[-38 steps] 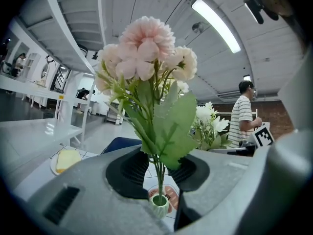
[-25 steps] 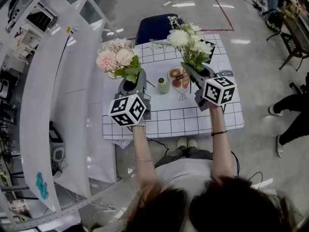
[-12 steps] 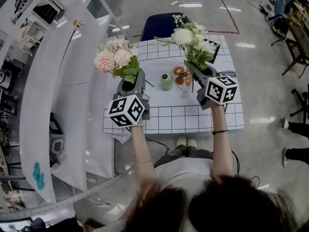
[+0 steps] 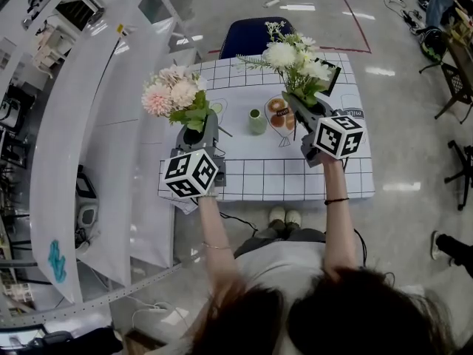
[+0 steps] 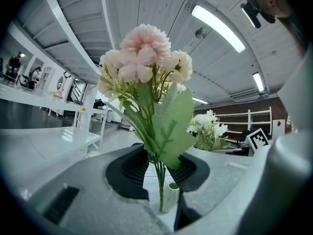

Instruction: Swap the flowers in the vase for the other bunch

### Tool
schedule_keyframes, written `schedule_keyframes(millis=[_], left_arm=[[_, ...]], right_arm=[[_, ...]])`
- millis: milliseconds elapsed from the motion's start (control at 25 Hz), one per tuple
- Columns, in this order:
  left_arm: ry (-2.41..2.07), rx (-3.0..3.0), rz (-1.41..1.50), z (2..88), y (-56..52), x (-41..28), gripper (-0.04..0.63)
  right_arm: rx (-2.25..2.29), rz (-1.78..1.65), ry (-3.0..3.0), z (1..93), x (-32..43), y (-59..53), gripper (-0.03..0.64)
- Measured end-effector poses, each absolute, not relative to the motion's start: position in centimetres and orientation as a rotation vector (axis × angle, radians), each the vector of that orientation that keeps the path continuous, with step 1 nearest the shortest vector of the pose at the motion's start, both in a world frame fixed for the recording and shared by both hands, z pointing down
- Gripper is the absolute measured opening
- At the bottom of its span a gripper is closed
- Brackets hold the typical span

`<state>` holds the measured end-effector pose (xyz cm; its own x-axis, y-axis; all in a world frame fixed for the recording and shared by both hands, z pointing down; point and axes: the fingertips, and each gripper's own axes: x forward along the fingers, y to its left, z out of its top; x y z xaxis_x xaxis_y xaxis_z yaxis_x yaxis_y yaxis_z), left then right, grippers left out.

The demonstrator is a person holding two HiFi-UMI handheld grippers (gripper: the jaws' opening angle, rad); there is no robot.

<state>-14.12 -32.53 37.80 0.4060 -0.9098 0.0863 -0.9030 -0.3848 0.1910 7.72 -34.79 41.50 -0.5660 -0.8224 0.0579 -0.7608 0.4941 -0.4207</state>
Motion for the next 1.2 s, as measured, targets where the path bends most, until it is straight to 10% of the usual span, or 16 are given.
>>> schedule_keyframes(millis=[1200], left_arm=[[-1.611, 2.398, -0.046, 39.8, -32.2, -15.8, 0.089]], right_arm=[[-1.388, -0.591, 2.585, 41.0, 7.3, -34.6, 0.072]])
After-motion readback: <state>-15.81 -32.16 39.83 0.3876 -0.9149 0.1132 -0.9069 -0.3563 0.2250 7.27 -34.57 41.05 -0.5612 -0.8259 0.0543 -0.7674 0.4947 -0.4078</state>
